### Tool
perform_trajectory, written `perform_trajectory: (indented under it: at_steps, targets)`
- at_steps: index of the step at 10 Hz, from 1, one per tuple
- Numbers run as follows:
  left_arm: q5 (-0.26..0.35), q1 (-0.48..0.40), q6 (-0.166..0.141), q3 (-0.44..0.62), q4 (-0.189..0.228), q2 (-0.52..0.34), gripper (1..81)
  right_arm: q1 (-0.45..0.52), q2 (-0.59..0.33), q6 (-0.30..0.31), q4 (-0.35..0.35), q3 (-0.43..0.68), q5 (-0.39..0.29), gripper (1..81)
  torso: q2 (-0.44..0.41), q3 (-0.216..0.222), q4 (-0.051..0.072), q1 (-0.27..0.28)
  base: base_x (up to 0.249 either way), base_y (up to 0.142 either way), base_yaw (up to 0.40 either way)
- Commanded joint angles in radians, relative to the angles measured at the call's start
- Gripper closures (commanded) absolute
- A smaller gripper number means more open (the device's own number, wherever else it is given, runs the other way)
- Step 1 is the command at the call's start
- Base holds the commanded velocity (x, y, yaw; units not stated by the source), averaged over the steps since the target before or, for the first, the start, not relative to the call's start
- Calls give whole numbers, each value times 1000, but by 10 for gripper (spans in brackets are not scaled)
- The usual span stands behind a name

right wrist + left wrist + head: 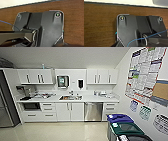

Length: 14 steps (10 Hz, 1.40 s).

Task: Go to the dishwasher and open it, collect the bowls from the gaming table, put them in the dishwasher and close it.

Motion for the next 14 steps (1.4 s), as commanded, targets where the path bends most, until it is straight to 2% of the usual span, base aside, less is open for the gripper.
perform_trajectory:
  at_steps: [1, 7, 14]
  targets:
    - [50, -57, 3, 3, -7, -21, 10, 55, -27, 0, 3, 6, -54, 10, 0, 0, 0, 0, 172, 0, 0]
    - [48, -55, 3, 3, -5, -15, 10, 55, -26, 0, 3, 4, -54, 10, 0, 0, 0, -2, 193, 0, 0]
    - [48, -57, 3, 3, -5, -12, 10, 57, -26, 0, 3, 4, -54, 10, 0, 0, 0, -2, 102, 0, 0]
